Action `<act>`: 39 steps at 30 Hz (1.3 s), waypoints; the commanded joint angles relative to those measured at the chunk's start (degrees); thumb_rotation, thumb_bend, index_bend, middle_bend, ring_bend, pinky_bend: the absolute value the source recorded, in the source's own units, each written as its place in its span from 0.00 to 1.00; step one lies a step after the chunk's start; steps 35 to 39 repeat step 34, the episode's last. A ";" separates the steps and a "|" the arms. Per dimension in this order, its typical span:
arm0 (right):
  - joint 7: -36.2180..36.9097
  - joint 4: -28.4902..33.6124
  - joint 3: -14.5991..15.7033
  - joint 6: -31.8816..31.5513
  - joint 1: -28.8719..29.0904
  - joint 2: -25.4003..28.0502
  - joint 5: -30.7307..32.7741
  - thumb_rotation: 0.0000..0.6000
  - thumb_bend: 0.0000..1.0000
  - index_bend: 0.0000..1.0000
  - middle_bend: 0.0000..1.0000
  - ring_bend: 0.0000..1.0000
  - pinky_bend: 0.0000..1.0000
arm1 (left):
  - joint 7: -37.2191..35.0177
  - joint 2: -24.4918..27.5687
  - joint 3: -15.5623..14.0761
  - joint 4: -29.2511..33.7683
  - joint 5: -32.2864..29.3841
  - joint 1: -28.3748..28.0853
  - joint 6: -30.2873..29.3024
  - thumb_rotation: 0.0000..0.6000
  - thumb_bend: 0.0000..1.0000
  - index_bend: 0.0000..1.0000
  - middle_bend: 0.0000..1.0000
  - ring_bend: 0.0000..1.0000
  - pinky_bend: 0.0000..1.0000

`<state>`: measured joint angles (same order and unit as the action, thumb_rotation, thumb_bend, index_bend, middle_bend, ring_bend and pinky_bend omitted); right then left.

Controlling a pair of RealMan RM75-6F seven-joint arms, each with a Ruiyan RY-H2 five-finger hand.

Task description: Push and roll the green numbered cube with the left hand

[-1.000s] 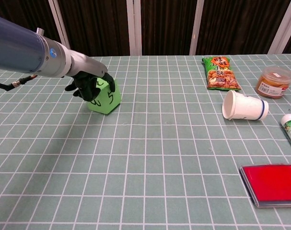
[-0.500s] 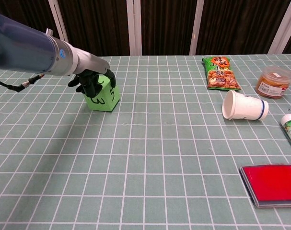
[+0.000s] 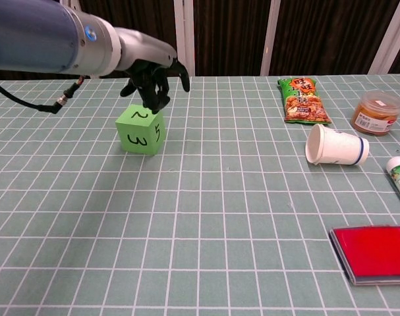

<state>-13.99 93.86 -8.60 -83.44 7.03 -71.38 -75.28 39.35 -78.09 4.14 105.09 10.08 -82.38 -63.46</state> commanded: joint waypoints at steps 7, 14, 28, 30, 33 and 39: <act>1.27 0.89 0.50 0.54 -0.16 1.19 -0.51 1.00 0.04 0.07 0.00 0.01 0.00 | -6.27 17.18 -13.98 25.94 31.70 23.59 -30.94 1.00 0.42 0.17 0.24 0.15 0.24; 3.07 0.36 0.99 0.12 -0.07 1.53 -2.78 1.00 0.04 0.07 0.00 0.00 0.00 | -20.62 9.34 -24.44 4.14 54.29 48.71 -50.27 1.00 0.41 0.17 0.22 0.11 0.19; 5.36 -1.59 0.68 -0.67 -0.25 1.69 -3.46 1.00 0.04 0.07 0.00 0.00 0.00 | -26.84 2.15 -18.50 -12.86 57.39 61.28 -47.06 1.00 0.38 0.16 0.16 0.04 0.12; 4.91 -1.56 0.65 -0.51 -0.14 1.53 -3.28 1.00 0.04 0.07 0.00 0.00 0.00 | -27.26 1.93 -17.43 -13.65 58.37 62.35 -46.24 1.00 0.38 0.16 0.16 0.04 0.12; 4.12 -1.49 0.77 -0.37 0.03 1.21 -3.38 1.00 0.04 0.07 0.00 0.00 0.00 | -27.92 2.10 -16.30 -14.01 60.13 63.23 -45.60 1.00 0.38 0.16 0.16 0.04 0.12; 3.61 -1.51 0.87 -0.31 0.09 0.99 -3.41 1.00 0.04 0.07 0.00 0.00 0.00 | -27.79 2.33 -16.06 -13.83 60.67 63.66 -44.88 1.00 0.38 0.16 0.16 0.04 0.12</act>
